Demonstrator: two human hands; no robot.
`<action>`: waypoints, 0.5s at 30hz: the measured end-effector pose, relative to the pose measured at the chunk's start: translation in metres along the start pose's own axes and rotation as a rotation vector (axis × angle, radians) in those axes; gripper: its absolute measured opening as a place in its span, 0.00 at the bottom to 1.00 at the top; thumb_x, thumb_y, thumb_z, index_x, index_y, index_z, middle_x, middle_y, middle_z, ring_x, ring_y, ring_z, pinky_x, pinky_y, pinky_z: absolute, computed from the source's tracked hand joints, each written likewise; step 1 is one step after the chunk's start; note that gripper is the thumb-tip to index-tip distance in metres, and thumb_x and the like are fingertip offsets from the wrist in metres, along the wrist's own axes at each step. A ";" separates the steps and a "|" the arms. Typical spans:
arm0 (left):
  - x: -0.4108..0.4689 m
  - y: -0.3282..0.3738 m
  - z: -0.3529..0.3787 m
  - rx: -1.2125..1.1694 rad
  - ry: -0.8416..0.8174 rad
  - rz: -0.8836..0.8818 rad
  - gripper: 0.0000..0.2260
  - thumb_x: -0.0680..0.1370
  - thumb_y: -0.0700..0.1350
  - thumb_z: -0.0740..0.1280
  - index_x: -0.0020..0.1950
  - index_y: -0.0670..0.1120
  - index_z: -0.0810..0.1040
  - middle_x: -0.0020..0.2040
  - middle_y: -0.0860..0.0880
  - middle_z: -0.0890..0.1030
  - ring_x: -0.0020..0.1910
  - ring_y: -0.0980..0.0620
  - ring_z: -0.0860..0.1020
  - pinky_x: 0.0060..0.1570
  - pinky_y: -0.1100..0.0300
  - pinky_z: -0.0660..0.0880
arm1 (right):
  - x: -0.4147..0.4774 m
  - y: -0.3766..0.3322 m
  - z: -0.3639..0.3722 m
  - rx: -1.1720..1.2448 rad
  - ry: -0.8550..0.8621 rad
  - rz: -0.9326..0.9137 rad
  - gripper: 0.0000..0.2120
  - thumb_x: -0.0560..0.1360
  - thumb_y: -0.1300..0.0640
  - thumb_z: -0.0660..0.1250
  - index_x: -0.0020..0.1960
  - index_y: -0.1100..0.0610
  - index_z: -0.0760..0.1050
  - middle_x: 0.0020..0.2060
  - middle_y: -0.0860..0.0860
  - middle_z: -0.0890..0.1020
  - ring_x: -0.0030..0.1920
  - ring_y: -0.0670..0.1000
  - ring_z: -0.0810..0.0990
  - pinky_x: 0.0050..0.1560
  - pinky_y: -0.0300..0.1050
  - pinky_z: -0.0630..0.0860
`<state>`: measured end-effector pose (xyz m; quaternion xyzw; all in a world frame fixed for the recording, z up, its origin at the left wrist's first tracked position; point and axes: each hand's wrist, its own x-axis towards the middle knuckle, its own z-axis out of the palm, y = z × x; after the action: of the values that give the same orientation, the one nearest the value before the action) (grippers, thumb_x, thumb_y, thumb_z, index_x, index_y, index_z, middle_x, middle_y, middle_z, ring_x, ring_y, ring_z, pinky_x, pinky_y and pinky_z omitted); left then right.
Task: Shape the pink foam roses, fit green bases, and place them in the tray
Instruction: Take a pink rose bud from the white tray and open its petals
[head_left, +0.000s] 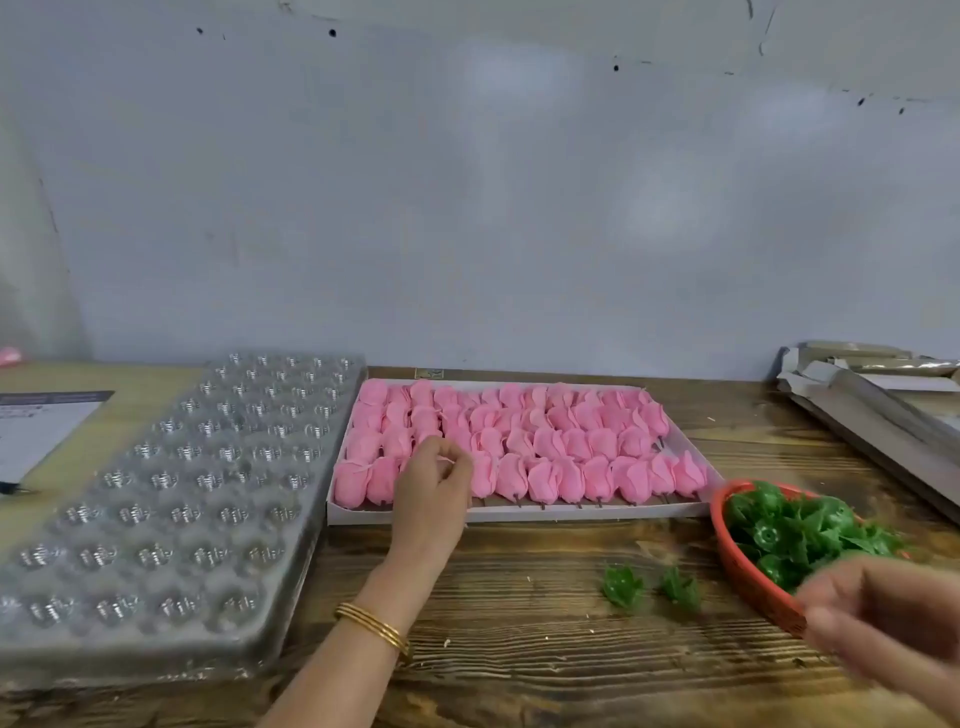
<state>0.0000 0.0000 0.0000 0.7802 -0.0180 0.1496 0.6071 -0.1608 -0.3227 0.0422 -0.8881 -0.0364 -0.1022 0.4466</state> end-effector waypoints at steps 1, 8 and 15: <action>0.001 -0.002 0.001 0.008 0.004 -0.004 0.05 0.81 0.40 0.63 0.46 0.46 0.75 0.31 0.49 0.76 0.25 0.62 0.72 0.27 0.72 0.69 | 0.023 -0.010 -0.004 -0.018 0.039 -0.034 0.18 0.65 0.38 0.77 0.46 0.50 0.83 0.32 0.55 0.83 0.26 0.48 0.80 0.28 0.33 0.75; 0.002 -0.020 0.005 0.028 0.087 0.003 0.06 0.81 0.41 0.63 0.44 0.47 0.75 0.37 0.46 0.79 0.35 0.53 0.77 0.33 0.70 0.72 | 0.113 -0.045 -0.008 -0.355 0.155 -0.019 0.07 0.73 0.59 0.72 0.38 0.50 0.80 0.30 0.49 0.83 0.30 0.46 0.81 0.32 0.42 0.76; -0.001 -0.021 0.004 0.068 0.085 0.056 0.06 0.80 0.40 0.65 0.43 0.47 0.75 0.38 0.46 0.79 0.37 0.52 0.77 0.34 0.70 0.72 | 0.204 -0.016 0.009 -0.734 -0.022 0.315 0.10 0.73 0.59 0.70 0.47 0.65 0.82 0.45 0.60 0.84 0.45 0.56 0.81 0.42 0.47 0.75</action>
<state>0.0043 0.0021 -0.0211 0.7925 -0.0092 0.1999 0.5761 0.0375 -0.3115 0.0930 -0.9845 0.1341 -0.0291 0.1095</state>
